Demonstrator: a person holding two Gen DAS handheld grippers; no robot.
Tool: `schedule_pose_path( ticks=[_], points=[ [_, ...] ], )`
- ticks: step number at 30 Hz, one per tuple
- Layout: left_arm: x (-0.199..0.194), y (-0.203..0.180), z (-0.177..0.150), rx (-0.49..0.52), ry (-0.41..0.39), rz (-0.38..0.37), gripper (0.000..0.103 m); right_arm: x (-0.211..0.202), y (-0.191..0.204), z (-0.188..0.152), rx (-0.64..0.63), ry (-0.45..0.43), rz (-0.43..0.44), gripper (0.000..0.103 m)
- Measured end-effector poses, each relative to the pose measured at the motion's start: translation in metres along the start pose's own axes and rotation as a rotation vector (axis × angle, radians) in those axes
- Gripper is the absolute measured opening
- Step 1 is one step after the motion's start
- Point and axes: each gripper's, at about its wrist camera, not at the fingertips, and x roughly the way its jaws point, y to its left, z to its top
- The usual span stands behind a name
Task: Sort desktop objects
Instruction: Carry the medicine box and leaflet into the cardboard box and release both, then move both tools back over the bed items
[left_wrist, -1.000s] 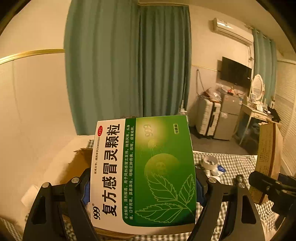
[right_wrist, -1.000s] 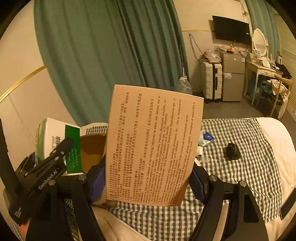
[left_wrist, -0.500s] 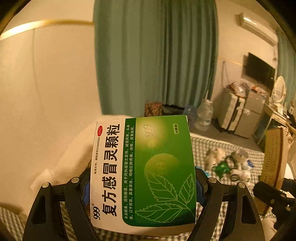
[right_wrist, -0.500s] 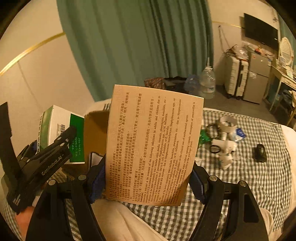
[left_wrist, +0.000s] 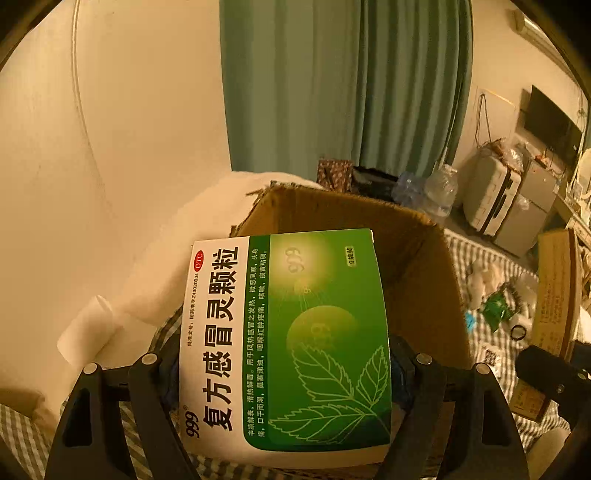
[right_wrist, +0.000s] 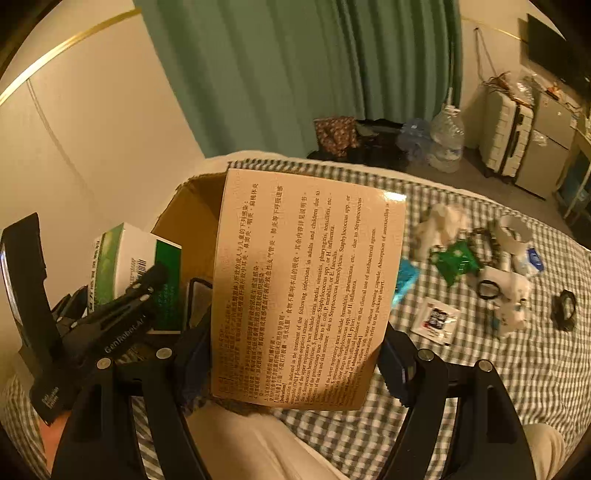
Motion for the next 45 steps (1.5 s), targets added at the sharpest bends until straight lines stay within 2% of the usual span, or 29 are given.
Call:
schedule_pose_path(
  ticks=[4,6,7,19,21,24,28,34,42,45],
  points=[
    [0.004,0.006,-0.001,-0.012,0.008,-0.012,0.087,0.015,0.019,0.001,-0.034,0.023,0.016,0.076],
    [0.004,0.011,0.0,-0.024,0.008,-0.01,0.098,0.018,0.028,0.001,-0.045,0.03,0.023,0.076],
    [0.003,0.013,0.0,-0.029,0.002,-0.002,0.099,0.02,0.03,0.002,-0.046,0.032,0.026,0.076],
    [-0.01,0.035,0.007,-0.085,-0.022,0.027,0.1,0.03,0.049,0.004,-0.056,0.059,0.038,0.077],
    [-0.013,0.037,0.008,-0.081,-0.023,0.035,0.1,0.033,0.052,0.007,-0.052,0.064,0.041,0.082],
    [-0.016,0.036,0.012,-0.071,-0.024,0.046,0.1,0.025,0.057,0.007,-0.084,0.028,0.046,0.082],
    [-0.024,0.025,0.015,-0.056,-0.027,0.029,0.1,0.006,0.054,0.006,-0.123,-0.03,0.001,0.082],
    [-0.048,-0.022,0.017,0.021,-0.06,-0.034,0.1,-0.025,0.001,0.005,-0.017,-0.065,-0.023,0.082],
    [-0.069,-0.113,0.0,0.133,-0.054,-0.164,0.1,-0.086,-0.096,-0.009,0.104,-0.167,-0.165,0.082],
    [-0.072,-0.152,-0.011,0.176,-0.046,-0.222,0.1,-0.098,-0.129,-0.018,0.146,-0.171,-0.203,0.082]
  ],
)
